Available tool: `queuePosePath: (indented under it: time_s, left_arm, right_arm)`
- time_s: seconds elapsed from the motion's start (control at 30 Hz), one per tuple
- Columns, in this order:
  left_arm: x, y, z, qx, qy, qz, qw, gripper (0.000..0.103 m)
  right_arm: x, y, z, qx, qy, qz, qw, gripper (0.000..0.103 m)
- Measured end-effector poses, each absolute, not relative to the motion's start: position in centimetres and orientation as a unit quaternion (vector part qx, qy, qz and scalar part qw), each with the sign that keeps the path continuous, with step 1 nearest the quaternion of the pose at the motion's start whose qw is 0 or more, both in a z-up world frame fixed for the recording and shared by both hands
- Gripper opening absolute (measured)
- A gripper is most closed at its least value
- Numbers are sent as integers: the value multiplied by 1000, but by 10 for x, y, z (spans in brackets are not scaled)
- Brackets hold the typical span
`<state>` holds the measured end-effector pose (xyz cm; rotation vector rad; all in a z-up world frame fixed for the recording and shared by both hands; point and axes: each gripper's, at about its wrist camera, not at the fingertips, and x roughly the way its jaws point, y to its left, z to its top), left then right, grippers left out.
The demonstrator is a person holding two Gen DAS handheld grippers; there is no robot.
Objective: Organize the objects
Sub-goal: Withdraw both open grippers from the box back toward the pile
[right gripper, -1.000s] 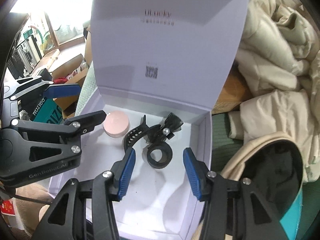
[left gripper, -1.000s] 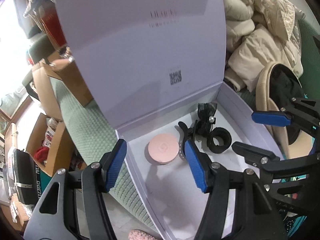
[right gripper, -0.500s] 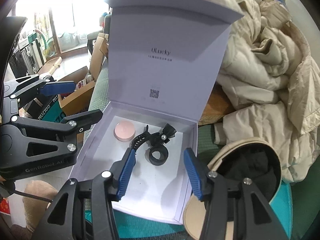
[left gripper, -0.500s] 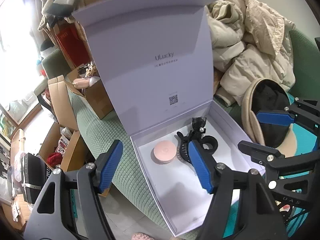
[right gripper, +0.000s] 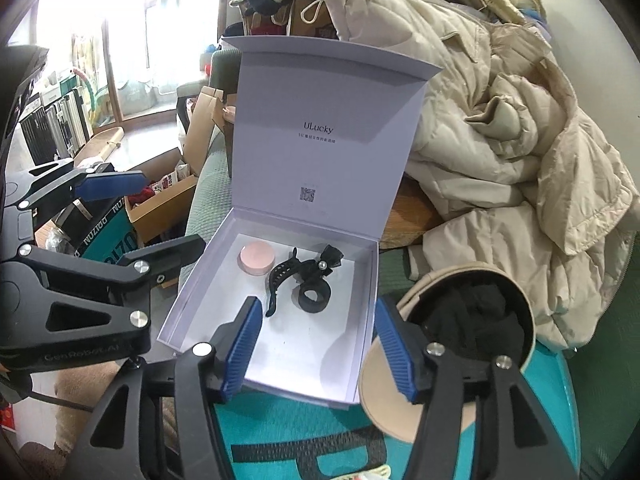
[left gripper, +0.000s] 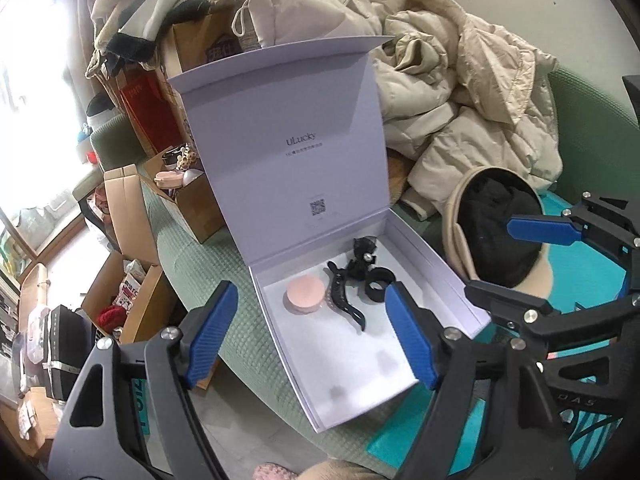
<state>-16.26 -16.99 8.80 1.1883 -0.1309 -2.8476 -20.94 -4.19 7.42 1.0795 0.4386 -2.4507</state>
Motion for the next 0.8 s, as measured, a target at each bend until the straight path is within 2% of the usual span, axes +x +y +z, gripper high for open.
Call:
queuePosePath:
  time_s: [0.23, 0.8]
  left_arm:
    - [-138, -161, 93, 378, -22, -925, 22, 81]
    - [-103, -150, 70, 392, -3, -920, 12, 82]
  right_arm:
    - [-187, -28, 77, 387, 146, -886, 211, 62]
    - [-153, 13, 43, 421, 115, -881, 181, 62]
